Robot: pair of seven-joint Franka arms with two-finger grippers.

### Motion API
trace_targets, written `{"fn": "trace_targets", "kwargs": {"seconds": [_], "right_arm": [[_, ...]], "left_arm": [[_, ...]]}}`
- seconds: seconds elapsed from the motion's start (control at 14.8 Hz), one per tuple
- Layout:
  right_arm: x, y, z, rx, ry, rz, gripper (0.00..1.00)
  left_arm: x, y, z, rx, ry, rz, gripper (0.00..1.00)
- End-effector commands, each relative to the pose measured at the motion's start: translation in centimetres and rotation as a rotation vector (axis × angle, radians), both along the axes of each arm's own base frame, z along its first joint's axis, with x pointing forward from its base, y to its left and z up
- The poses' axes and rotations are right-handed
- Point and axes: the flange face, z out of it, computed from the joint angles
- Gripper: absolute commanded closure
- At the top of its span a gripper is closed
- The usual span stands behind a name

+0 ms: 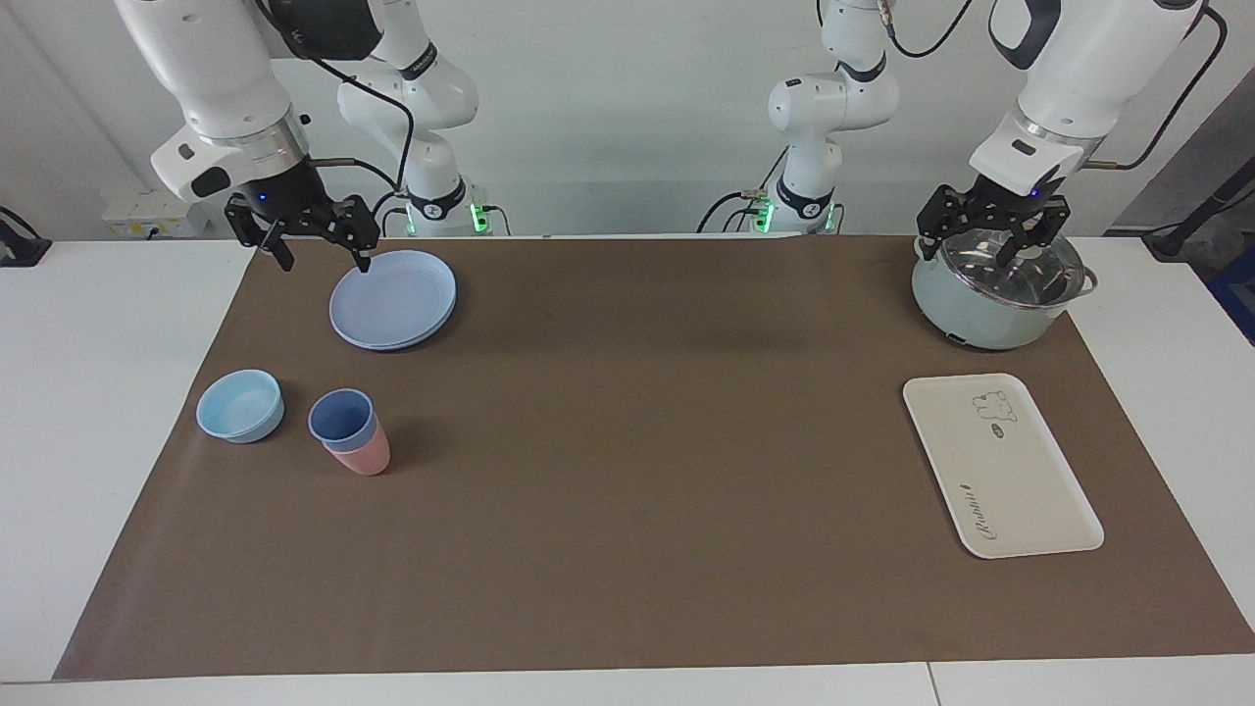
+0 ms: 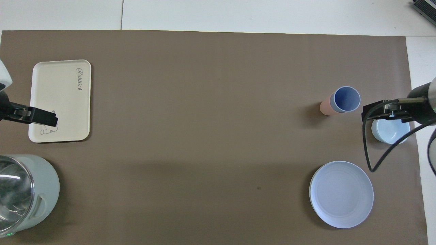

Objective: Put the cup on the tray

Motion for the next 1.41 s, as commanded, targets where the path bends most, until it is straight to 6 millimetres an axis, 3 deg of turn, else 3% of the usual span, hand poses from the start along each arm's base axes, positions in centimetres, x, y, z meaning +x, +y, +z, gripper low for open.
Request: {"fn": "trace_targets", "kwargs": {"seconds": [0.0,0.4,0.67,0.88,1.08,1.35], "right_arm": [[-0.6,0.0,0.1,0.023,-0.009,0.014,0.00],[-0.3,-0.5,0.2,0.026,-0.018,0.002,0.00],[1.8,-2.7,-0.6,0.071,-0.068,-0.226,0.05],[5.2,-6.3,-3.0,0.076,-0.085,-0.361,0.07],[8.9,-9.1,-6.9,0.137,-0.046,-0.656,0.09],[13.8,-12.7,-11.5,0.217,0.001,-0.846,0.09]], "left_arm": [[-1.0,0.0,-0.2,-0.006,0.005,-0.002,0.00],[-1.1,0.1,-0.5,-0.005,0.012,-0.001,0.00],[-1.1,-0.1,-0.4,-0.005,0.010,-0.004,0.00],[-1.2,-0.2,-0.5,-0.005,0.013,-0.008,0.00],[-1.2,-0.4,-0.4,-0.003,0.012,-0.013,0.00],[-1.2,-0.4,-0.4,-0.003,0.016,-0.011,0.00]]}}
